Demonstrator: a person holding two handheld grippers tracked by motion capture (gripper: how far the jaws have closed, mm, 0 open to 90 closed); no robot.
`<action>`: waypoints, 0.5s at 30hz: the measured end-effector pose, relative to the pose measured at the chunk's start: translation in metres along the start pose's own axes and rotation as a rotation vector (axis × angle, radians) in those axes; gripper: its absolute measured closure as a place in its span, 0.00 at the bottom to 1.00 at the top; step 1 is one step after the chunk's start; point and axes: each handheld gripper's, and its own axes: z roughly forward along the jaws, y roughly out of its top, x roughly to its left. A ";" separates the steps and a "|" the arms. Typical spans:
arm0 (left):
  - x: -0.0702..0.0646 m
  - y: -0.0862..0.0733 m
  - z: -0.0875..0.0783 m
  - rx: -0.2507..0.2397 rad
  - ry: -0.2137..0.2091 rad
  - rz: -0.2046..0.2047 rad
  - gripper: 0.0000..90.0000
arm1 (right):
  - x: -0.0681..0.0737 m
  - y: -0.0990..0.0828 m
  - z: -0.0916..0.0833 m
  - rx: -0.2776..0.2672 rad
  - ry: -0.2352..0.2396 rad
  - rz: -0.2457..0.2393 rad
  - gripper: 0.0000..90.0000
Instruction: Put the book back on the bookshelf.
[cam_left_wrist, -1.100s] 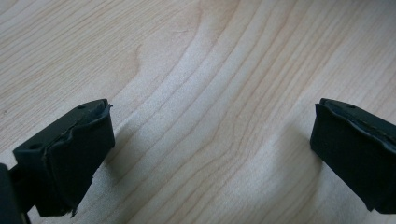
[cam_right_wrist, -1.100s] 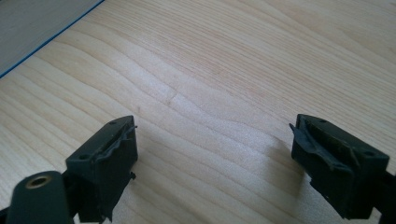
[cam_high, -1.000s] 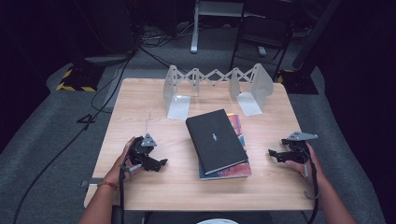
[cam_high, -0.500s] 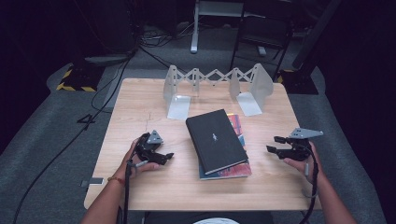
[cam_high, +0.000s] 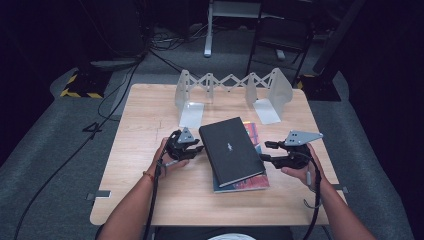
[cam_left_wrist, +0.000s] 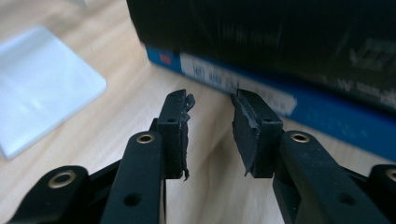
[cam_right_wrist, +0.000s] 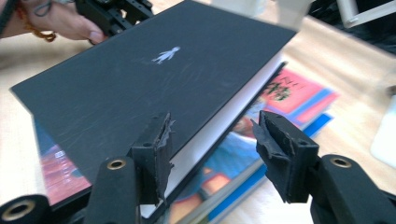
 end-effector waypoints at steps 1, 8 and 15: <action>0.000 0.002 0.001 -0.007 0.005 0.000 0.73 | 0.001 0.001 -0.002 -0.005 0.004 -0.002 0.50; 0.004 0.004 0.004 -0.030 0.011 -0.017 0.73 | 0.018 0.005 0.012 0.042 0.088 -0.013 0.38; 0.011 0.002 0.008 -0.051 0.028 -0.056 0.71 | 0.010 0.000 0.021 0.063 0.159 0.080 0.31</action>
